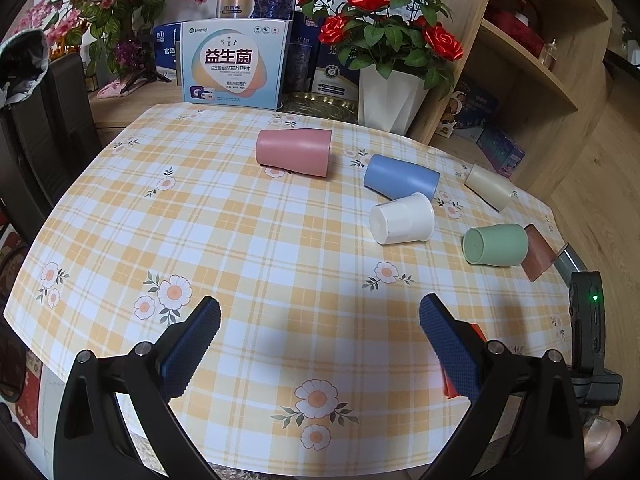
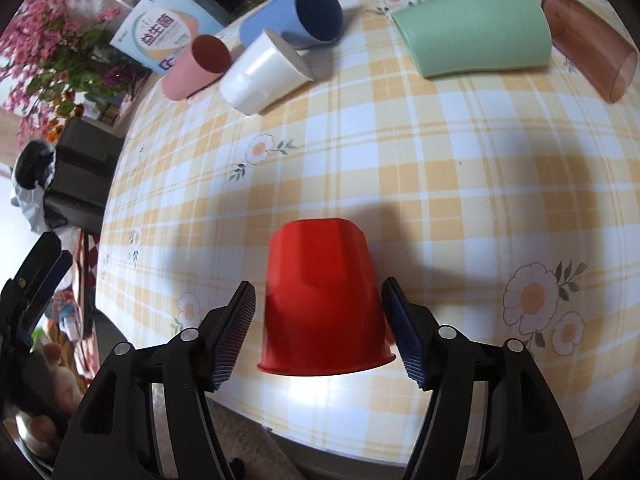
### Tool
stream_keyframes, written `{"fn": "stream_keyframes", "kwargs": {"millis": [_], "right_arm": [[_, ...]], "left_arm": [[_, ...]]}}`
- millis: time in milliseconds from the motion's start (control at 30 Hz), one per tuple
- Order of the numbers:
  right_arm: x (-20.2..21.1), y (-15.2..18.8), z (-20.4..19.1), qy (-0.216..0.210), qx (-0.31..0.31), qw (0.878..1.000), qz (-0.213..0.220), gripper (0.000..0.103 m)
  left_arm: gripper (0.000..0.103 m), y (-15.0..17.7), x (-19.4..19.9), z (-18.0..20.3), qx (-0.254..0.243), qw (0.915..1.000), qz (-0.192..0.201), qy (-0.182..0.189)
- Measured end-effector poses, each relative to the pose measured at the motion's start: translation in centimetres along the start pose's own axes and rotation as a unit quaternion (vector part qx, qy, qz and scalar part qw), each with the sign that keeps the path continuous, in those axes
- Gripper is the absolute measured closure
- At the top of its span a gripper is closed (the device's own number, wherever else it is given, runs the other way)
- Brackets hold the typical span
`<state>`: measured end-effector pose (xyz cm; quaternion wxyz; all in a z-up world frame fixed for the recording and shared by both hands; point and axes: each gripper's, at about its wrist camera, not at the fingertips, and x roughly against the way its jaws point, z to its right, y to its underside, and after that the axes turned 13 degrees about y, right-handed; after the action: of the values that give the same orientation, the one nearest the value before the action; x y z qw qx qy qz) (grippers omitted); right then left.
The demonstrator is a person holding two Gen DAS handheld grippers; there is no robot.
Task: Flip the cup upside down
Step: 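Lift the red cup with the right gripper and rotate it mouth down, then set the red cup mouth down on the table and open the right gripper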
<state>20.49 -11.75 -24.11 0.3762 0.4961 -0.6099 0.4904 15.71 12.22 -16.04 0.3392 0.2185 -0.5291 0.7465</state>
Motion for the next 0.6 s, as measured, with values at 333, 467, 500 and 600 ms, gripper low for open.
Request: {"fn": "stream_keyframes", "kwargs": {"millis": [333,467,500,600], "right_arm": [[2.5,-0.2,-0.3,0.02,0.027,0.998,0.059,0.014],[3.7,-0.2,-0.2,0.047,0.038,0.994,0.093,0.014],[4.0,-0.2,-0.1,0.053,0.039,0.993,0.099,0.014],[4.9,-0.3,0.3,0.061,0.044,0.99,0.116,0.014]], "left_arm": [[0.006,0.1,0.3,0.5,-0.001,1.0,0.0,0.0],[0.006,0.1,0.4,0.9,-0.003,1.0,0.0,0.002],[0.006,0.1,0.4,1.1,-0.003,1.0,0.0,0.003],[0.006,0.1,0.5,1.6,-0.005,1.0,-0.001,0.005]]}}
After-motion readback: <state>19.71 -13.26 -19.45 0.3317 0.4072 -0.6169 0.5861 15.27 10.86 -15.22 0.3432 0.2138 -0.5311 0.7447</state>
